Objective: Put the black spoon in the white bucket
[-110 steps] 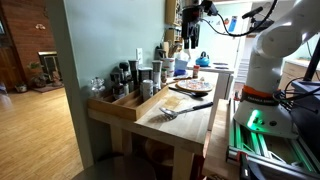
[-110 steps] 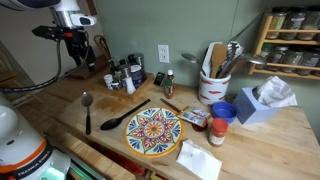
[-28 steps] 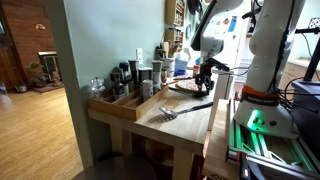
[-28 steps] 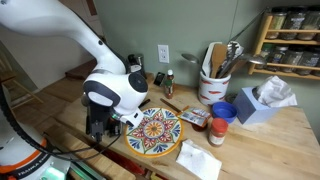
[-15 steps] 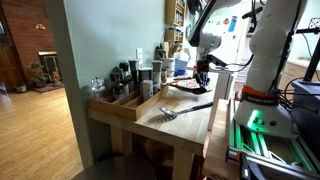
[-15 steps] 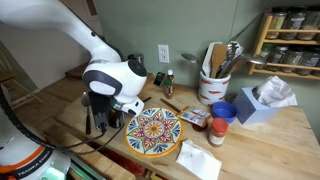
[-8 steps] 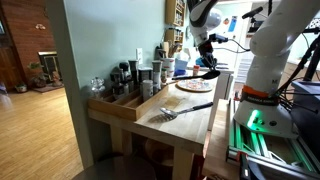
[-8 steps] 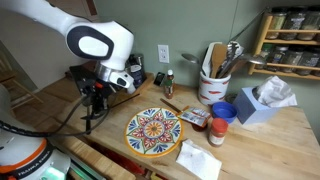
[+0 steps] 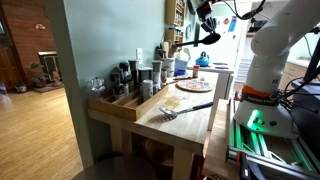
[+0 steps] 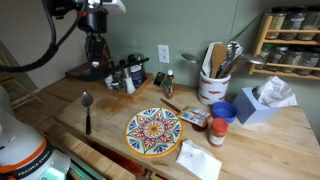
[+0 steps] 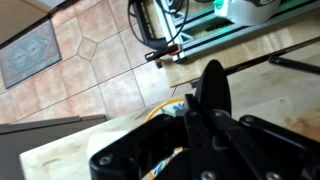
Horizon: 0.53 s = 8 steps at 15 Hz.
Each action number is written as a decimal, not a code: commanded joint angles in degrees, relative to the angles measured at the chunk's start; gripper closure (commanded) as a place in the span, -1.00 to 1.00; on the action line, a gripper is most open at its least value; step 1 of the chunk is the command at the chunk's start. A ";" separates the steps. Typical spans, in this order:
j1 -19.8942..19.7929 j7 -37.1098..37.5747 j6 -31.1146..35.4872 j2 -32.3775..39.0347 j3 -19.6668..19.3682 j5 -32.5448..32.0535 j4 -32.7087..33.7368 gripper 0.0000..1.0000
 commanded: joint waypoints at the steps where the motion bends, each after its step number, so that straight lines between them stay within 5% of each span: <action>1: 2.97 2.36 0.37 6.40 1.46 -8.98 8.51 0.97; 3: 4.18 1.32 0.29 2.93 -0.12 -8.03 6.37 0.89; 8: 5.10 2.21 1.13 7.81 0.47 -11.05 9.63 0.89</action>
